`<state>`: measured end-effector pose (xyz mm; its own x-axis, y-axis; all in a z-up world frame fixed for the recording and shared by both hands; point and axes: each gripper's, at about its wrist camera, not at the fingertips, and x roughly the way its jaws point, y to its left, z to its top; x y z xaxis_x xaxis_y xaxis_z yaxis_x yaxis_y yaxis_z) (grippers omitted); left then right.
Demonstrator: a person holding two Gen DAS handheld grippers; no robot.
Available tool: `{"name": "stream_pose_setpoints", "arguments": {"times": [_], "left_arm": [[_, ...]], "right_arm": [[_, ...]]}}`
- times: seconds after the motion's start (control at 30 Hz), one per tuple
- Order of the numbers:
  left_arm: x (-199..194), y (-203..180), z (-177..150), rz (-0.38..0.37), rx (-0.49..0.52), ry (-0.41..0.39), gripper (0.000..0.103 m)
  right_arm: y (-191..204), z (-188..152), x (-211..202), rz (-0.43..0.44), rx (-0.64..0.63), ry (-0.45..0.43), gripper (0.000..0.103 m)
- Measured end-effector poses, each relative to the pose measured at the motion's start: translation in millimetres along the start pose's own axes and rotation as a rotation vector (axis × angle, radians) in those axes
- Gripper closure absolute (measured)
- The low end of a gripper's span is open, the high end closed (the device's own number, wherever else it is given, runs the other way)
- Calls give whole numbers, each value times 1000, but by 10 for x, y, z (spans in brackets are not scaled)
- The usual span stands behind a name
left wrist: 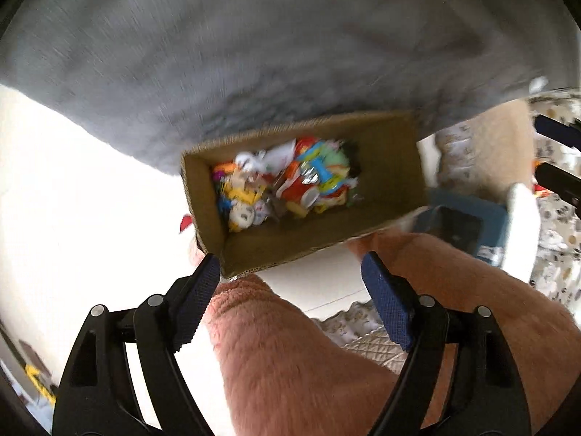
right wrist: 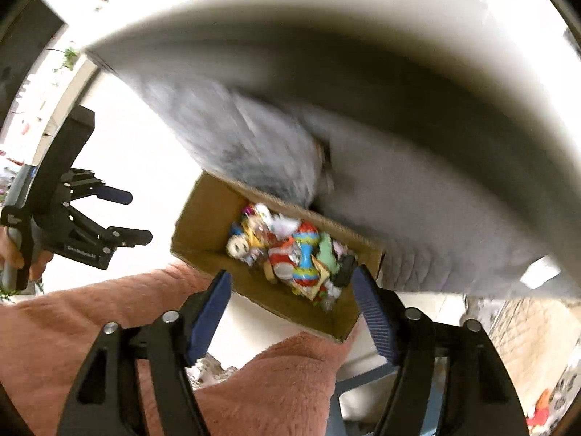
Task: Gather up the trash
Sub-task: 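Grasp the white tissue with the right gripper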
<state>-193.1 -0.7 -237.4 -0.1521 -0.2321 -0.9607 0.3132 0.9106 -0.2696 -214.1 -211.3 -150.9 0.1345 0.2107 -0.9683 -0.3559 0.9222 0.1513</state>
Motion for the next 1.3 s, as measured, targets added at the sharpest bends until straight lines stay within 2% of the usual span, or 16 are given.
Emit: {"name": "stream_pose_setpoints", "arguments": {"times": [0.1, 0.2, 0.23, 0.3, 0.43, 0.57, 0.7, 0.73, 0.77, 0.83, 0.87, 0.9, 1.0, 1.1, 1.23, 1.3], "left_arm": [[-630, -118, 25, -26, 29, -113, 20], [-1243, -324, 120, -8, 86, -265, 13], [-1408, -394, 156, -4, 103, -318, 13], [-1692, -522, 259, -2, 120, -418, 12], [-1952, -618, 439, -16, 80, -544, 12], [-1937, -584, 555, -36, -6, -554, 12], [-1884, -539, 586, -27, -69, -539, 12], [-1879, -544, 596, -16, -77, -534, 12], [-1941, -521, 615, -4, -82, -527, 12], [-1910, -510, 619, 10, -99, -515, 12], [-1875, -499, 626, 3, -105, -511, 12], [-1861, -497, 652, -10, -112, -502, 12], [-1880, -502, 766, -38, -112, -496, 12], [-1967, -426, 996, -66, -122, -519, 12], [-2147, -305, 1574, -63, -107, -579, 12], [-2278, -265, 2010, -36, -75, -633, 12]], "right_arm": [[10, 209, -586, 35, -8, -92, 28], [-58, 487, -1068, 6, 1, -219, 10], [-130, 623, -1246, -21, 5, -287, 5], [-359, 934, -1498, -110, 22, -410, 6], [-1091, 1696, -1604, -257, 98, -542, 6], [-2096, 2561, -1487, -311, 306, -579, 6], [-2935, 3259, -1144, -458, 452, -486, 7], [-3057, 3371, -1024, -465, 473, -454, 7], [-3165, 3450, -908, -457, 489, -420, 11], [-3378, 3580, -766, -413, 507, -358, 41], [-3394, 3586, -730, -381, 504, -349, 48], [-3436, 3593, -688, -357, 507, -319, 63], [-3324, 3426, -858, -316, 487, -380, 65], [-3138, 3062, -1143, -251, 464, -451, 65], [-2670, 2384, -1428, -120, 424, -527, 65], [-2402, 1979, -1540, -70, 408, -561, 65]]}}
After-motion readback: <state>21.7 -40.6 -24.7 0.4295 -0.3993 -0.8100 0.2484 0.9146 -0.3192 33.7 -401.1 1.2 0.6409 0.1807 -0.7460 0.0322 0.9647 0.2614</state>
